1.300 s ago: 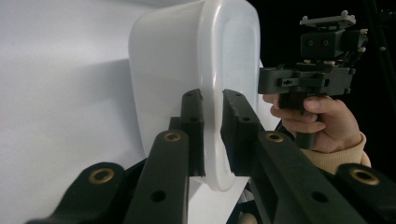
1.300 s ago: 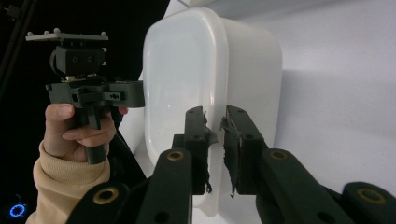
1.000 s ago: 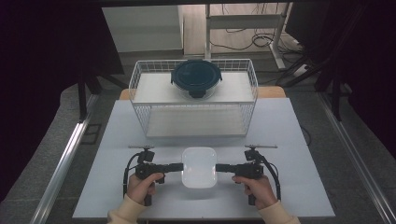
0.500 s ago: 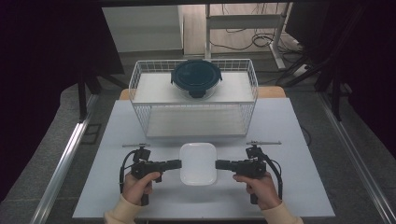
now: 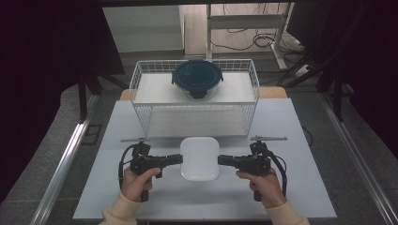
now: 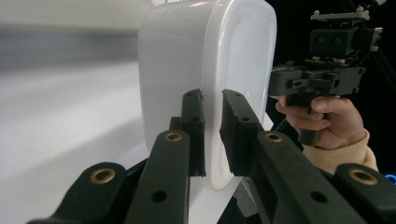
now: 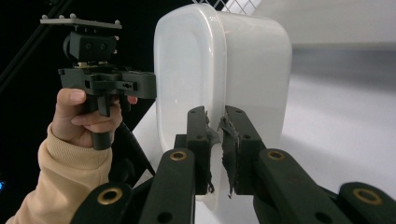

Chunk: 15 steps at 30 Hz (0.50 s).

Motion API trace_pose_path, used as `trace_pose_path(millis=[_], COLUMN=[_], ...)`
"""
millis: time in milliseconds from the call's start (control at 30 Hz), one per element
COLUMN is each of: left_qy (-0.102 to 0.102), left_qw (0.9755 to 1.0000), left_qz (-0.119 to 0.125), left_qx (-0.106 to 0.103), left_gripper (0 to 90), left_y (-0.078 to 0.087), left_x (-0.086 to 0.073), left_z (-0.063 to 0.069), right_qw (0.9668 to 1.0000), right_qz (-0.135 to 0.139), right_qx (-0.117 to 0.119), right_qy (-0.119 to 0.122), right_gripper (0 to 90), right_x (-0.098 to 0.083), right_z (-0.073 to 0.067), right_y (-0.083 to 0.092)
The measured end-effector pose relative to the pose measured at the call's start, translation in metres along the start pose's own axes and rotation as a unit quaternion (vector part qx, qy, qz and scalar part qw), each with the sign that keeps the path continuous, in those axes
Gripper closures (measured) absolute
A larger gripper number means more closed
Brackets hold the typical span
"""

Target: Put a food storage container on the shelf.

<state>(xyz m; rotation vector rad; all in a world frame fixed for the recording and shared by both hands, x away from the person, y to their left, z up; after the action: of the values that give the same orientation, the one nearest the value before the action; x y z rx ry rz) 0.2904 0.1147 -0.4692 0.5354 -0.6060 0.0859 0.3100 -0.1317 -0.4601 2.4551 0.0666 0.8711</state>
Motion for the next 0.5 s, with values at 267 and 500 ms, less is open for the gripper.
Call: trace_pose_path(millis=[267, 500], left_qy=[-0.019, -0.032], left_qw=[0.9998, 0.9993], left_qz=[0.008, 0.018], left_qx=[0.002, 0.003], left_gripper=[80.3, 80.3], left_y=[0.007, 0.018], left_x=[0.014, 0.029], left_z=[0.015, 0.024], right_qw=[0.9996, 0.9987], right_qz=[0.015, 0.023], right_qx=[-0.006, -0.009], right_qy=[0.025, 0.044], right_gripper=[80.7, 80.7], right_x=[0.012, 0.029], right_z=[-0.012, -0.025], right_y=[0.013, 0.021])
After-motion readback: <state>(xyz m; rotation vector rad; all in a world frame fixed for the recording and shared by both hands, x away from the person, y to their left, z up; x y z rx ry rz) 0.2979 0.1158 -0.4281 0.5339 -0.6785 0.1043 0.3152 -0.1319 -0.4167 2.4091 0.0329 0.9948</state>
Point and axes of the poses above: each handheld gripper's, and its own axes: y roughly backward along the jaws, x roughly out of its top, z roughly to its right, the point moved 6 cm from there along -y, roughly forward along the jaws, and after that the axes turned 9 degrees about -z, right-handed, at the moved point
